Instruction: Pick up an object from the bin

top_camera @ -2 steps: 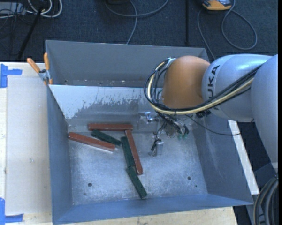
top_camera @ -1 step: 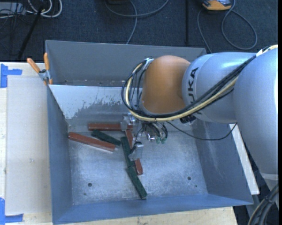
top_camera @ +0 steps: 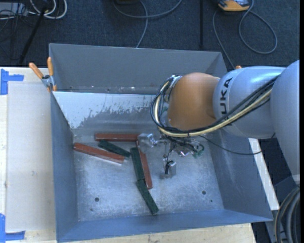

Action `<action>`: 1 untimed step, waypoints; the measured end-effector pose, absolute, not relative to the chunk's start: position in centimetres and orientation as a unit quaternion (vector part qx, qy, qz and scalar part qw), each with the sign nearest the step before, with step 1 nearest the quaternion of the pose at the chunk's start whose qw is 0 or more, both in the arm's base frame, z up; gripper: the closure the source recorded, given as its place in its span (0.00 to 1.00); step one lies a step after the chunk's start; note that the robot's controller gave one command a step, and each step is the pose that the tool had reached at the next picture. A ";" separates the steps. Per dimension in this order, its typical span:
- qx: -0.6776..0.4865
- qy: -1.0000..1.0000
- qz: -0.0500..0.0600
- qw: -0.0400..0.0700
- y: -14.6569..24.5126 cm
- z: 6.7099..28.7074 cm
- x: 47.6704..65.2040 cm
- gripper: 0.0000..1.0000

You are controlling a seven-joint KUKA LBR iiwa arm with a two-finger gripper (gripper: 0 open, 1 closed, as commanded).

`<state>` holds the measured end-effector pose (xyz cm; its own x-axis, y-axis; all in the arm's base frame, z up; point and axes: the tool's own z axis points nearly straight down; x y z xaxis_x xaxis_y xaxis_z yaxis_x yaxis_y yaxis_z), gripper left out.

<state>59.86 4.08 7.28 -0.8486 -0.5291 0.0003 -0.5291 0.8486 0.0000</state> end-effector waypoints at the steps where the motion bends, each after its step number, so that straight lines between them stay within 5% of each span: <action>1: 0.262 -0.965 -0.002 -0.001 14.8 7.6 57.6 0.00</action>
Offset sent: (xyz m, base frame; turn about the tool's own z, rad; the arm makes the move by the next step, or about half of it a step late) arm -0.0217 0.1007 0.0030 0.0339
